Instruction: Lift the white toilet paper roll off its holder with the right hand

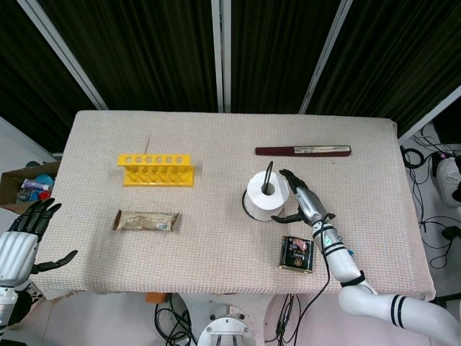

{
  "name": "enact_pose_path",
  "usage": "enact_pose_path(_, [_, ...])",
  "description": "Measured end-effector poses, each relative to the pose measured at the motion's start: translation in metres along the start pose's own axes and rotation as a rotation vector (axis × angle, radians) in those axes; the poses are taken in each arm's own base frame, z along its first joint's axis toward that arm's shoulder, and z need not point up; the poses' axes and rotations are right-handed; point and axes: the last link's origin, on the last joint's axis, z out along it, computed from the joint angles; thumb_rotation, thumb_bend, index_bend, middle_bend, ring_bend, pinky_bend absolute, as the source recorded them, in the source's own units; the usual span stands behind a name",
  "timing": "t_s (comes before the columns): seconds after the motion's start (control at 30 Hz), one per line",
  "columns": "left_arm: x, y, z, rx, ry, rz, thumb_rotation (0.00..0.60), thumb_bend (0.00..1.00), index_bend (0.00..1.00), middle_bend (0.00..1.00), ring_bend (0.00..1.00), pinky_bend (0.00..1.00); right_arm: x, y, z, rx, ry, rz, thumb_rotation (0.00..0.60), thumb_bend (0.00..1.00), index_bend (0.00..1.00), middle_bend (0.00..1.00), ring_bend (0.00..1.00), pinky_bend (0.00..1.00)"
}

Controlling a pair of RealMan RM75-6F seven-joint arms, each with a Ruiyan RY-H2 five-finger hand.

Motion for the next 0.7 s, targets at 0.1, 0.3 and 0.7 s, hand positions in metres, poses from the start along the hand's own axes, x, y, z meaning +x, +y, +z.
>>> enact_pose_path(0.1, [0.001, 0.000, 0.000, -0.001, 0.003, -0.001, 0.353, 0.15, 0.09, 0.05, 0.06, 0.22, -0.002, -0.001, 0.003, -0.008, -0.013, 0.014, 0.600, 0.01, 0.00, 0.00, 0.00, 0.00])
enact_pose_path(0.3, [0.000, -0.001, 0.001, -0.001, 0.000, -0.003, 0.355, 0.15, 0.09, 0.05, 0.06, 0.22, -0.008, -0.004, 0.011, -0.005, -0.010, 0.045, 0.600, 0.05, 0.00, 0.04, 0.03, 0.06])
enact_pose_path(0.7, [0.001, -0.002, 0.000, 0.000, 0.002, -0.005, 0.353, 0.15, 0.09, 0.05, 0.06, 0.22, -0.013, -0.004, 0.017, -0.030, 0.018, 0.091, 0.600, 0.20, 0.34, 0.38, 0.40, 0.48])
